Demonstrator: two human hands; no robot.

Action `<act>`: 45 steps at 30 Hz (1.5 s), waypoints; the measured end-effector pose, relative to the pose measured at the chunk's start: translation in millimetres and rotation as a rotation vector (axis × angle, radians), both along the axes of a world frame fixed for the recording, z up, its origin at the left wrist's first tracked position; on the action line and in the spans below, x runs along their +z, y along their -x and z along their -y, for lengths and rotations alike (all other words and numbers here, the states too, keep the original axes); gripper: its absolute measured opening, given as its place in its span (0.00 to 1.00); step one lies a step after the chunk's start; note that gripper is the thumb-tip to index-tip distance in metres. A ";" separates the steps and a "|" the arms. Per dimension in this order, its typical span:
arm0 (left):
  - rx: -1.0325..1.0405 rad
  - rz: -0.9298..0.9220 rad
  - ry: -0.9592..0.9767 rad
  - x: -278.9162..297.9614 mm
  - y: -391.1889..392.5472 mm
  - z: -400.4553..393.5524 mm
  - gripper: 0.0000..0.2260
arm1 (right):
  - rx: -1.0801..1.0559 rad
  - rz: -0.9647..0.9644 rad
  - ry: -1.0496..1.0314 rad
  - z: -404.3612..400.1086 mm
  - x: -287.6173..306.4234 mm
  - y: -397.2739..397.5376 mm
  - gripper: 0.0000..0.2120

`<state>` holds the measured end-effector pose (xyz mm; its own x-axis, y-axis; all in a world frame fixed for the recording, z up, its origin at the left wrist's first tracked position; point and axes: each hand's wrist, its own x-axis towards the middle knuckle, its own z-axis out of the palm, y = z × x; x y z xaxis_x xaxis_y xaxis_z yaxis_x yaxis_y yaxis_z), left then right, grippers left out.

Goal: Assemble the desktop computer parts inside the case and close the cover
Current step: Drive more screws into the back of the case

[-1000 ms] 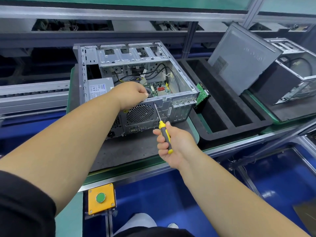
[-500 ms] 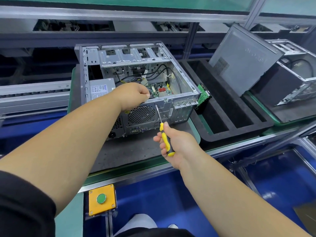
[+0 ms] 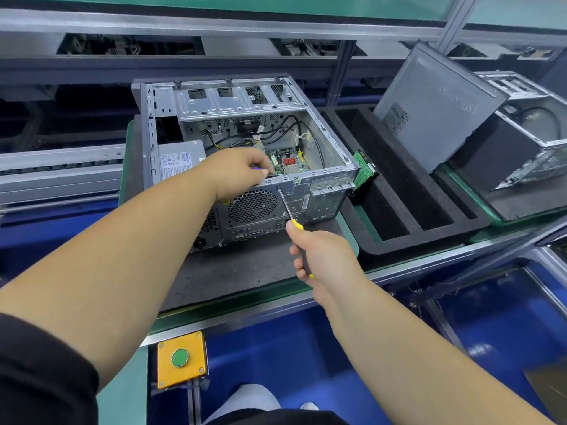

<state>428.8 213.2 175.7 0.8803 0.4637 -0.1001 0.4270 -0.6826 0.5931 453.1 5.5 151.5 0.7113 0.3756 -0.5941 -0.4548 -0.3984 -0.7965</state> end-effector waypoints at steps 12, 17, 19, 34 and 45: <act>0.014 0.004 0.032 3.4 0.4 2.7 0.10 | -0.015 -0.556 -0.270 4.6 11.6 -7.4 0.18; 0.011 0.001 0.035 2.8 0.5 2.6 0.10 | -0.056 -0.191 -0.119 2.8 3.8 1.7 0.13; 0.001 -0.008 0.033 3.1 0.3 2.6 0.10 | -0.053 -0.041 -0.011 0.0 0.1 1.2 0.17; -0.013 -0.009 0.019 -0.7 -2.2 -0.8 0.10 | -0.012 -0.327 -0.168 -0.6 8.2 -5.0 0.11; 0.007 0.002 0.017 -0.2 -2.0 -1.1 0.10 | -0.009 -0.480 -0.168 -0.9 9.3 -7.2 0.25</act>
<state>430.7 214.3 175.6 0.8772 0.4681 -0.1067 0.4307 -0.6691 0.6056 460.3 6.3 160.9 0.3767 0.4889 -0.7868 -0.7881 -0.2771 -0.5496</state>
